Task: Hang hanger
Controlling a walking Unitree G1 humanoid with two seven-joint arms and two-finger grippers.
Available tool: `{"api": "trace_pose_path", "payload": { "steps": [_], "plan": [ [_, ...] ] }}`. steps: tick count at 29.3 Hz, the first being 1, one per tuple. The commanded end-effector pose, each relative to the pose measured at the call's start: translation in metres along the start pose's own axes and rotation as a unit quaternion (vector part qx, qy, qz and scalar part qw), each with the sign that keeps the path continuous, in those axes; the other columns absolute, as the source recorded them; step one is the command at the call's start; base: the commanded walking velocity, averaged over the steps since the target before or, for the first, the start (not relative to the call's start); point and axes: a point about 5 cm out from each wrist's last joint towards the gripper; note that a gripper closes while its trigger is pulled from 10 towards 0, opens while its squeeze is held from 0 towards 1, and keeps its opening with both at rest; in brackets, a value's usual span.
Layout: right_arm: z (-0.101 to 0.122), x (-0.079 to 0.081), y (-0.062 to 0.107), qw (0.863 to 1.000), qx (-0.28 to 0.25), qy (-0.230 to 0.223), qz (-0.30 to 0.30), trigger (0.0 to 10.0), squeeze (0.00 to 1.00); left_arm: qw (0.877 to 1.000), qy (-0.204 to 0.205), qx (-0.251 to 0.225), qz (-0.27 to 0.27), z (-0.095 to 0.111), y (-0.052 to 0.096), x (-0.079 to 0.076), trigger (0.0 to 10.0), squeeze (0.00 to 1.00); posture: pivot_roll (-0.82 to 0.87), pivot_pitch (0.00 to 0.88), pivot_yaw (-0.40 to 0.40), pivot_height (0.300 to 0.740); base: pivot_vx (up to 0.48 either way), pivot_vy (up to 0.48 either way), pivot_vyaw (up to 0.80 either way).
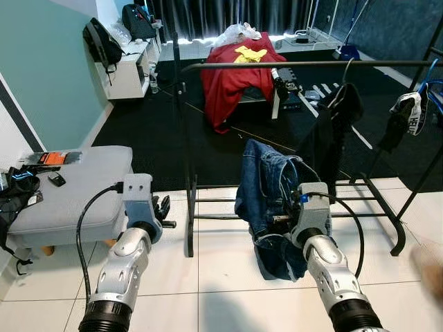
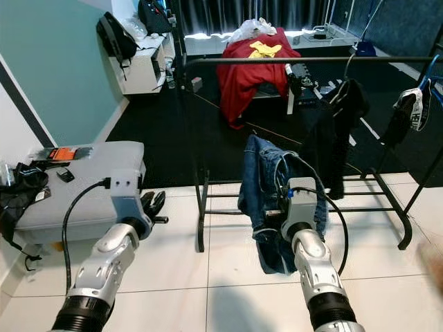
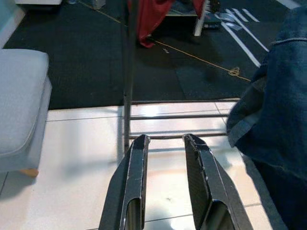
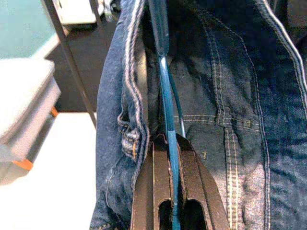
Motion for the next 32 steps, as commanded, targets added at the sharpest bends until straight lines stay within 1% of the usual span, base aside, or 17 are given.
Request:
{"api": "trace_pose_path", "payload": {
  "steps": [1, 4, 5, 8, 10, 14, 17, 19, 23, 25, 26, 27, 28, 29, 30, 31, 32],
  "plan": [
    [0.003, 0.006, -0.003, 1.0, 0.005, 0.015, 0.01, 10.0, 0.0, 1.0, -0.012, 0.004, -0.006, -0.005, 0.004, -0.001, 10.0, 0.0, 0.06, 0.05, 0.06, 0.74, 0.0, 0.0, 0.0],
    [0.0, 0.009, 0.0, 0.999, 0.011, 0.023, 0.026, 10.0, 0.0, 1.0, -0.018, 0.011, -0.008, -0.012, 0.007, -0.001, 10.0, 0.0, 0.05, 0.054, 0.065, 0.74, 0.0, 0.0, 0.0],
    [-0.005, 0.01, 0.002, 0.998, 0.031, 0.029, 0.038, 10.0, 0.0, 1.0, -0.02, 0.013, -0.009, -0.013, 0.006, -0.001, 10.0, 0.0, 0.05, 0.054, 0.065, 0.74, 0.0, 0.0, 0.0],
    [-0.009, 0.011, 0.003, 0.997, 0.049, 0.037, 0.048, 10.0, 0.0, 1.0, -0.024, 0.013, -0.011, -0.013, 0.005, -0.001, 10.0, 0.0, 0.04, 0.053, 0.065, 0.74, 0.0, 0.0, 0.0],
    [-0.016, 0.007, 0.006, 0.994, 0.077, 0.05, 0.052, 10.0, 0.0, 0.999, -0.027, 0.011, -0.014, -0.01, 0.003, -0.004, 10.0, 0.0, 0.04, 0.053, 0.061, 0.74, 0.0, 0.0, 0.0],
    [-0.017, 0.004, 0.006, 0.995, 0.079, 0.052, 0.046, 10.0, 0.0, 0.999, -0.033, 0.006, -0.019, -0.007, 0.001, -0.006, 10.0, 0.0, 0.04, 0.061, 0.062, 0.74, 0.0, 0.0, 0.0],
    [-0.016, 0.009, 0.003, 0.995, 0.081, 0.04, 0.048, 10.0, 0.0, 0.998, -0.047, -0.005, -0.037, -0.003, 0.002, -0.007, 10.0, 0.0, 0.05, 0.066, 0.064, 0.74, 0.0, 0.0, 0.0],
    [-0.016, 0.009, 0.003, 0.995, 0.081, 0.04, 0.048, 10.0, 0.0, 0.998, -0.047, -0.005, -0.037, -0.003, 0.002, -0.007, 10.0, 0.0, 0.05, 0.066, 0.064, 0.74, 0.0, 0.0, 0.0],
    [-0.018, 0.013, 0.004, 0.993, 0.086, 0.047, 0.063, 10.0, 0.0, 0.996, -0.063, -0.018, -0.065, -0.002, 0.007, -0.01, 10.0, 0.0, 0.06, 0.067, 0.06, 0.74, 0.0, 0.0, 0.0],
    [-0.016, 0.011, 0.004, 0.992, 0.081, 0.066, 0.076, 10.0, 0.0, 0.995, -0.07, -0.015, -0.068, -0.004, 0.009, -0.01, 10.0, 0.0, 0.07, 0.068, 0.058, 0.74, 0.0, 0.0, 0.0],
    [-0.016, 0.011, 0.004, 0.992, 0.081, 0.066, 0.076, 10.0, 0.0, 0.995, -0.07, -0.015, -0.068, -0.004, 0.009, -0.01, 10.0, 0.0, 0.07, 0.068, 0.058, 0.74, 0.0, 0.0, 0.0],
    [-0.013, 0.012, 0.005, 0.988, 0.071, 0.091, 0.099, 10.0, 0.0, 0.995, -0.071, -0.014, -0.066, -0.004, 0.009, -0.009, 10.0, 0.0, 0.07, 0.064, 0.058, 0.74, 0.0, 0.0, 0.0],
    [-0.013, 0.012, 0.005, 0.988, 0.071, 0.091, 0.099, 10.0, 0.0, 0.995, -0.071, -0.014, -0.066, -0.004, 0.009, -0.009, 10.0, 0.0, 0.07, 0.064, 0.058, 0.74, 0.0, 0.0, 0.0],
    [-0.013, 0.011, 0.006, 0.978, 0.069, 0.148, 0.126, 10.0, 0.0, 0.995, -0.072, -0.013, -0.063, -0.005, 0.009, -0.008, 10.0, 0.0, 0.06, 0.062, 0.064, 0.74, 0.0, 0.0, 0.0],
    [-0.013, 0.011, 0.006, 0.978, 0.069, 0.148, 0.126, 10.0, 0.0, 0.995, -0.072, -0.013, -0.063, -0.005, 0.009, -0.008, 10.0, 0.0, 0.06, 0.062, 0.064, 0.74, 0.0, 0.0, 0.0],
    [-0.013, 0.009, 0.008, 0.969, 0.07, 0.186, 0.146, 10.0, 0.0, 0.996, -0.071, -0.011, -0.061, -0.006, 0.008, -0.007, 10.0, 0.0, 0.05, 0.061, 0.069, 0.74, 0.0, 0.0, 0.0],
    [-0.013, 0.009, 0.008, 0.969, 0.07, 0.186, 0.146, 10.0, 0.0, 0.996, -0.071, -0.011, -0.061, -0.006, 0.008, -0.007, 10.0, 0.0, 0.05, 0.061, 0.069, 0.74, 0.0, 0.0, 0.0]
  ]
}}
Point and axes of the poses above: a point about 5 cm out from each wrist's last joint towards the gripper, its own y axis pointing back from the gripper into the wrist, its own z axis along the axis of the wrist's last joint, x = y × z, and after that the axes turned 6 degrees about -y, right-handed
